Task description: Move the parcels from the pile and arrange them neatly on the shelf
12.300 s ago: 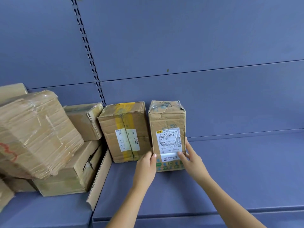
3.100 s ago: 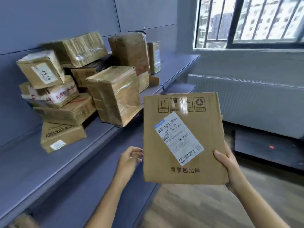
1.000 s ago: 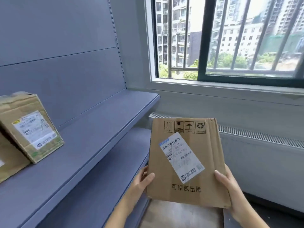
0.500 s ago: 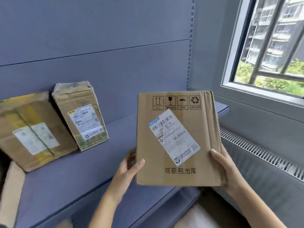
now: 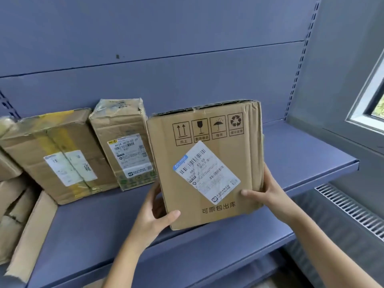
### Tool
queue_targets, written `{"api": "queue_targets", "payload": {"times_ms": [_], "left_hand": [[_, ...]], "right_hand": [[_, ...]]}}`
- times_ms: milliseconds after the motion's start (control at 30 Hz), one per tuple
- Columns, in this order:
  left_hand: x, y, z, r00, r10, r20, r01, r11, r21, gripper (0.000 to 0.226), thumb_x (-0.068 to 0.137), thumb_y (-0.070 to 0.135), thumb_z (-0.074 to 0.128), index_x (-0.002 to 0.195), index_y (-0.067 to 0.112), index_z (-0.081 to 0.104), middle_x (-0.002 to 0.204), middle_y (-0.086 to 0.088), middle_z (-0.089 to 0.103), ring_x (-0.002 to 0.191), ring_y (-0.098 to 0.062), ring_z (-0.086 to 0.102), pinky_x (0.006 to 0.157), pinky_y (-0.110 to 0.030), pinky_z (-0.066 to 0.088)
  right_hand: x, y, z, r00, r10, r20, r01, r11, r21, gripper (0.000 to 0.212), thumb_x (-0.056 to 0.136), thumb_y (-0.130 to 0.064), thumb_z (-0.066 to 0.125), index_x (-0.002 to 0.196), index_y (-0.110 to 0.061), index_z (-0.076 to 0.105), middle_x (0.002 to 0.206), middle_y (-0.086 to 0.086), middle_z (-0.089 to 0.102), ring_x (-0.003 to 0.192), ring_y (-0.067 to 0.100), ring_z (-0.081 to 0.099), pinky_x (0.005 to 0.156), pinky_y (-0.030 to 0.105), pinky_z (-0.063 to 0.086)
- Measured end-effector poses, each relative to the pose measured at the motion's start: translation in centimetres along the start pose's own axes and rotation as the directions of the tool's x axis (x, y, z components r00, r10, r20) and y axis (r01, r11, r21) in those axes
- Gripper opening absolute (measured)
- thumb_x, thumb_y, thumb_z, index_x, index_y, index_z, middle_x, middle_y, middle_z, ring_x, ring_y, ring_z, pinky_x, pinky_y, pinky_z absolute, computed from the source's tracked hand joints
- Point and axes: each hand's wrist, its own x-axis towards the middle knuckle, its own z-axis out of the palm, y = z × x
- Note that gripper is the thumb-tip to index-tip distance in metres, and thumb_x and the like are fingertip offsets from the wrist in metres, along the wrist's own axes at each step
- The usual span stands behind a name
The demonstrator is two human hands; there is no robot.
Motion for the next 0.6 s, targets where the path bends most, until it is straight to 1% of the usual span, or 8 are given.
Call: {"api": "queue_targets", "payload": {"times_ms": [100,167,233,300,333,400,467,600], "left_hand": [[-0.5,0.2,0.3,0.999,-0.031,-0.01,0.031,0.998,0.056,0.087,0.063,0.027,0.081,0.138,0.03,0.036,0.124,0.022,0.06,0.114,0.0,0.058,0.083,-0.011,0.048],[-0.9,0.2,0.5,0.998,-0.052,-0.028,0.055,0.994,0.093,0.083,0.061,0.032,0.08,0.133,0.036,0.039,0.123,0.024,0.06,0.114,0.001,0.057,0.085,-0.012,0.048],[-1.5,0.1,1.0,0.997,-0.058,-0.047,0.065,0.985,0.159,0.075,0.062,0.036,0.08,0.126,0.046,0.043,0.122,0.025,0.06,0.115,0.002,0.056,0.088,-0.014,0.048],[-2.0,0.1,1.7,0.995,-0.065,-0.08,0.08,0.975,0.206,0.067,0.063,0.04,0.078,0.119,0.055,0.045,0.121,0.027,0.06,0.114,0.006,0.056,0.086,-0.009,0.046],[-2.1,0.1,2.0,0.992,-0.068,-0.102,0.089,0.971,0.221,0.065,0.064,0.04,0.077,0.117,0.058,0.044,0.12,0.029,0.06,0.113,0.007,0.056,0.084,-0.006,0.046],[-2.0,0.0,2.4,0.986,-0.07,-0.152,0.107,0.963,0.248,0.062,0.067,0.038,0.076,0.115,0.062,0.044,0.116,0.032,0.061,0.11,0.01,0.057,0.081,-0.003,0.045],[-1.8,-0.3,2.6,0.978,-0.067,-0.197,0.12,0.954,0.273,0.058,0.073,0.034,0.075,0.112,0.065,0.045,0.113,0.032,0.062,0.108,0.009,0.058,0.079,-0.003,0.046],[-1.4,-0.8,3.1,0.962,-0.033,-0.272,0.125,0.938,0.325,0.051,0.083,0.027,0.072,0.112,0.061,0.047,0.11,0.033,0.064,0.106,0.009,0.06,0.083,-0.008,0.047]], "right_hand": [[-0.1,0.6,-0.8,0.997,0.013,0.07,-0.011,0.999,-0.04,0.095,0.062,-0.03,0.087,0.124,-0.071,0.029,0.13,-0.025,0.053,0.117,0.002,0.058,0.076,0.026,0.057],[-0.3,0.9,-1.4,0.993,0.033,0.114,-0.022,0.995,-0.102,0.103,0.06,-0.028,0.09,0.123,-0.071,0.022,0.125,-0.034,0.048,0.118,-0.002,0.054,0.077,0.023,0.057],[-0.3,1.2,-1.8,0.991,0.013,0.13,0.017,0.975,-0.223,0.115,0.057,-0.031,0.092,0.134,-0.06,0.012,0.121,-0.049,0.032,0.121,-0.015,0.044,0.079,0.01,0.051],[0.0,1.4,-2.0,0.992,0.015,0.129,0.021,0.962,-0.272,0.122,0.054,-0.037,0.093,0.143,-0.05,0.01,0.123,-0.055,0.018,0.126,-0.014,0.039,0.079,0.007,0.05],[0.2,1.4,-2.0,0.99,0.013,0.141,0.024,0.965,-0.262,0.123,0.056,-0.034,0.093,0.139,-0.06,0.006,0.122,-0.056,0.017,0.124,-0.015,0.041,0.077,0.008,0.051],[0.8,1.2,-2.1,0.988,0.002,0.157,0.04,0.964,-0.262,0.123,0.063,-0.023,0.091,0.116,-0.084,-0.003,0.114,-0.062,0.016,0.114,-0.029,0.037,0.073,0.002,0.047],[1.7,1.3,-2.2,0.987,-0.011,0.161,0.056,0.959,-0.279,0.121,0.063,-0.023,0.091,0.107,-0.088,-0.002,0.11,-0.065,0.017,0.108,-0.036,0.034,0.071,-0.004,0.041],[3.8,1.9,-2.4,0.985,-0.065,0.162,0.115,0.94,-0.321,0.117,0.064,-0.025,0.09,0.111,-0.083,0.0,0.113,-0.06,0.02,0.109,-0.036,0.032,0.076,-0.01,0.032]]}}
